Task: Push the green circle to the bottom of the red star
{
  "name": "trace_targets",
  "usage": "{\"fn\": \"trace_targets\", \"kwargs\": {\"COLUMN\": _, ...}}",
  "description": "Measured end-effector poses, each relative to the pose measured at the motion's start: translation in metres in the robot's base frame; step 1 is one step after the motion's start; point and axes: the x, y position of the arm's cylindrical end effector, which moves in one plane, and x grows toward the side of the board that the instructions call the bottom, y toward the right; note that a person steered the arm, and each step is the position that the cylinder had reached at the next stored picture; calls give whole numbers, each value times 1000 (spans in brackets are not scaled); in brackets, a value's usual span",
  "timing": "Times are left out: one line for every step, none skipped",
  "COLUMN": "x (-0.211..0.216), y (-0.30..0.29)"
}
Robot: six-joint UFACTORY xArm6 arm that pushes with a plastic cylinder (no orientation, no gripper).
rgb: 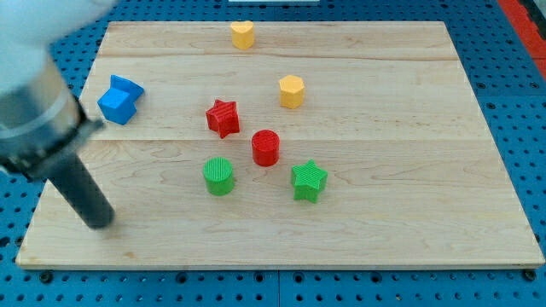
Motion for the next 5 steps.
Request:
{"fn": "trace_targets", "kwargs": {"x": -71, "y": -32}}
{"fn": "trace_targets", "kwargs": {"x": -157, "y": -52}}
{"fn": "trace_targets", "kwargs": {"x": -193, "y": -26}}
{"fn": "trace_targets", "kwargs": {"x": -207, "y": -8}}
{"fn": "trace_targets", "kwargs": {"x": -179, "y": -4}}
